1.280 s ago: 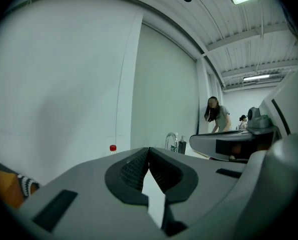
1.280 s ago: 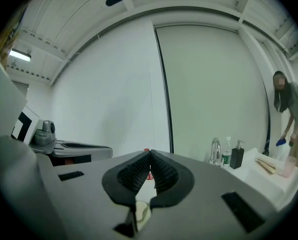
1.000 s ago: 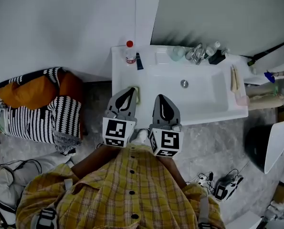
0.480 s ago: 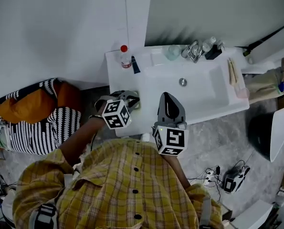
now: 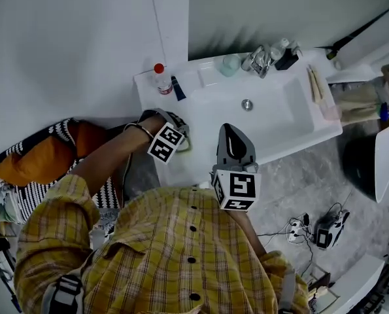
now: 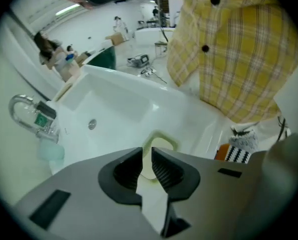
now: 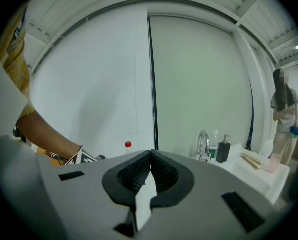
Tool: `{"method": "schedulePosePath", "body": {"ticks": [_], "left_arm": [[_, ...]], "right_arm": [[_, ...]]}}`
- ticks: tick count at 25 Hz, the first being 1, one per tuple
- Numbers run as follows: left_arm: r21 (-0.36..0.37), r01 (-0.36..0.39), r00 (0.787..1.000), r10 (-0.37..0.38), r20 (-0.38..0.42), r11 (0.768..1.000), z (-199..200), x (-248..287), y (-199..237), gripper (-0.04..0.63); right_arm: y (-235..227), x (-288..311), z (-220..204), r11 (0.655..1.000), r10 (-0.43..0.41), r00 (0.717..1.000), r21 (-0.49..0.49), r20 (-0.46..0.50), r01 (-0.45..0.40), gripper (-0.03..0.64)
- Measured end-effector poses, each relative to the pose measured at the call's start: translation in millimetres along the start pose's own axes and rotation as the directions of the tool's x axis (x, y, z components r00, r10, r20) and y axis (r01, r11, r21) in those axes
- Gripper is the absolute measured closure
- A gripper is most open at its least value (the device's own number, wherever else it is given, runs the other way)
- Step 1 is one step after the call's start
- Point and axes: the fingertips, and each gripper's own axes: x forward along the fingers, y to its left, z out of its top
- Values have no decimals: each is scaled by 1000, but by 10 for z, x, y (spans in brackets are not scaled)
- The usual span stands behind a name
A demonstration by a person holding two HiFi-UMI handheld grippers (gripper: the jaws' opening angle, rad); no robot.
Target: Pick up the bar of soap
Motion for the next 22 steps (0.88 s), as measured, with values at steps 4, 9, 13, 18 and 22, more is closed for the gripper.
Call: {"method": "schedulePosePath", "body": {"ticks": [4,9,13,18,22], "left_arm": [[126,143,989,-138,-45,982,-81,200,-73,472],[261,258,965,-234,-121,930,-245,382,-233,404],[314,302,952,-265,-155,900,-347,470,-266,385],[345,314,949,-277,-153,884,-357,562,-280,385],[372,337,941,-292,-173,865,-394,626,-280,385]], "right_arm": [[26,54,-54,1000,9,1000,-8,-29,-9,598],[113,68,-85,999,18,999,-30,-43,-19,598],[128,98,-68,999,1,999,-42,-51,-3,598],[142,134,-93,998,-6,997,-55,-77,2,598],[130,136,-82,998,-24,996,-67,-88,18,598]]}}
